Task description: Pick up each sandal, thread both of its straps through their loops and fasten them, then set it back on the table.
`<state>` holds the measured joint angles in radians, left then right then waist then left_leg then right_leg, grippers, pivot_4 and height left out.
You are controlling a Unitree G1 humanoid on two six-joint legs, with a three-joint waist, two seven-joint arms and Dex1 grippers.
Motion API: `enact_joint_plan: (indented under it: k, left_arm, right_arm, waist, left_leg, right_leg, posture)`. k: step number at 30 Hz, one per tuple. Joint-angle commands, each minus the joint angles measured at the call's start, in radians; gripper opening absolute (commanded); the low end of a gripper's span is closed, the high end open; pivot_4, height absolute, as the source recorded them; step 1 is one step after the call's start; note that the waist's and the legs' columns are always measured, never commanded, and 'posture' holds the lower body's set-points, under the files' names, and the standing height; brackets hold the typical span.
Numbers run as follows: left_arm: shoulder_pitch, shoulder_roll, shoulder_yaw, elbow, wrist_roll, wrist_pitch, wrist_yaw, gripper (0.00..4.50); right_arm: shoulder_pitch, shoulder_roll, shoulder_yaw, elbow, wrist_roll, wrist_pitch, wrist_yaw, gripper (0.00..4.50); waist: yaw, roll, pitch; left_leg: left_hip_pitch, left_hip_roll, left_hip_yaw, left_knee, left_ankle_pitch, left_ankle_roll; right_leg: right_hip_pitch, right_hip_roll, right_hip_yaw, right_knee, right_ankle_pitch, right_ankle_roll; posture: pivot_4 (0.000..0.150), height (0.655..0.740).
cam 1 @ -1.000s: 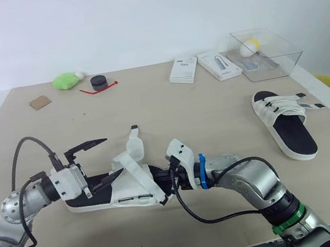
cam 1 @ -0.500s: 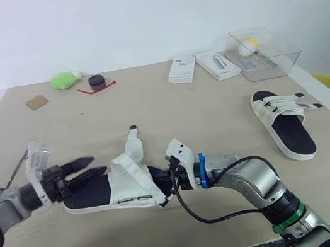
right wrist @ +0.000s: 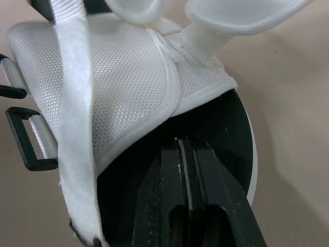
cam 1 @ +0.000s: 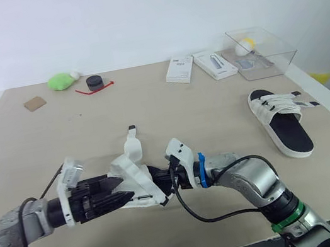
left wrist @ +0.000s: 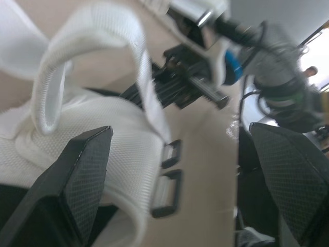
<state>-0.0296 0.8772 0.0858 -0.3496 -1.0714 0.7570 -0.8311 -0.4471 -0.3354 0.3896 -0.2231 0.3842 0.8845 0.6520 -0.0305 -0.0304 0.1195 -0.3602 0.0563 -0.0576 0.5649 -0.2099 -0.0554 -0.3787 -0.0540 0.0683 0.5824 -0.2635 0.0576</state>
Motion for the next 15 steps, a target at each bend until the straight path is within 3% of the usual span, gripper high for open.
enact_joint_plan:
  k: [1,5,8,15]
  left_arm:
    - [-0.055,-0.063,-0.034,-0.015,0.094,-0.035,0.033,4.40]
    - [-0.080,-0.116,-0.023,-0.040,0.031,0.030,0.029,4.40]
    - [-0.063,-0.078,-0.037,-0.105,-0.030,0.115,-0.017,4.40]
    - [-0.067,-0.042,-0.041,-0.119,0.014,0.146,-0.049,4.40]
  right_arm:
    - [0.012,-0.007,0.004,0.018,-0.025,0.028,-0.021,0.00]
    - [0.013,-0.006,0.003,0.017,-0.025,0.030,-0.022,0.00]
    - [0.012,-0.004,0.000,0.015,-0.025,0.032,-0.025,0.00]
    - [0.013,0.001,0.001,0.015,-0.024,0.032,-0.029,0.00]
  waist:
    - [0.001,0.000,0.000]
    - [0.001,0.000,0.000]
    - [0.000,-0.001,0.000]
    - [-0.002,0.001,-0.002]
  left_leg:
    - [0.000,0.000,0.000,0.000,0.000,0.000]
    - [0.000,0.000,0.000,0.000,0.000,0.001]
    - [0.000,0.000,0.000,0.000,0.000,0.001]
    - [0.000,0.000,-0.001,0.000,-0.001,0.002]
  right_leg:
    - [0.000,0.001,0.001,0.000,0.000,0.000]
    - [0.000,0.003,0.004,0.000,0.000,0.001]
    - [0.000,0.004,0.005,0.000,0.001,0.002]
    - [0.000,0.005,0.007,0.000,0.001,0.002]
  posture:
    - [0.150,0.7400]
    - [0.150,0.7400]
    - [0.150,0.7400]
    - [0.150,0.7400]
